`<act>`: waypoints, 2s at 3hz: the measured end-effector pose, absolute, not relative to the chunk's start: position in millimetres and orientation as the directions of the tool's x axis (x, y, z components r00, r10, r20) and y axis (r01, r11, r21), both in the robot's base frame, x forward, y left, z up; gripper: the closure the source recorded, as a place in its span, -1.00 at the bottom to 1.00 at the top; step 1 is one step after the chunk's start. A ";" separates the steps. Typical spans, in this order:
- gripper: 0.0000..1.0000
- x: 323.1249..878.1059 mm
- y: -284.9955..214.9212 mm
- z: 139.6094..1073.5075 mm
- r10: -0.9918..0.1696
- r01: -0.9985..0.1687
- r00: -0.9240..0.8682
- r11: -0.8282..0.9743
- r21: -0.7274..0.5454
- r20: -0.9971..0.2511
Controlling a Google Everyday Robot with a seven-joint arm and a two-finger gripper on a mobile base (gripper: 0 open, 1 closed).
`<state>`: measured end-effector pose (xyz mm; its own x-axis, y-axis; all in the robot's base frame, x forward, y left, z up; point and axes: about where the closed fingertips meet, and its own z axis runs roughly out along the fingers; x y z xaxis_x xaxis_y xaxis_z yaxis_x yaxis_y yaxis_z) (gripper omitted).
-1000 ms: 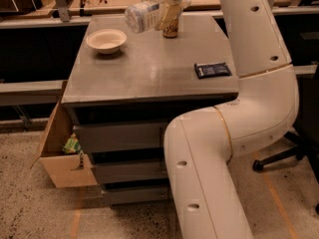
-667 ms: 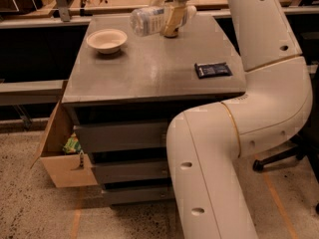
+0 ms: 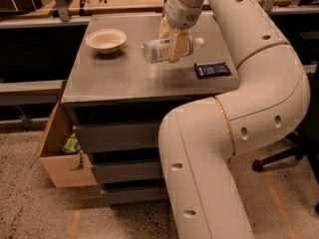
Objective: Place blue plastic bottle upright
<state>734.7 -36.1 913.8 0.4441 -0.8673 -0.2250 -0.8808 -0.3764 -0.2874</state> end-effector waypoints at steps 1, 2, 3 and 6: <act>1.00 733.0 -49.3 900.3 -0.889 -0.896 0.422 -0.380 -0.232 -0.175; 1.00 716.1 -60.8 907.7 -0.897 -0.906 0.408 -0.375 -0.197 -0.171; 1.00 691.0 -73.2 920.5 -0.897 -0.909 0.405 -0.375 -0.181 -0.175; 1.00 681.1 -60.5 931.8 -0.894 -0.842 0.428 -0.342 -0.416 -0.132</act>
Offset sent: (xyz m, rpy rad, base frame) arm -0.1988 -0.0621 -0.0217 -0.2383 0.4373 0.0493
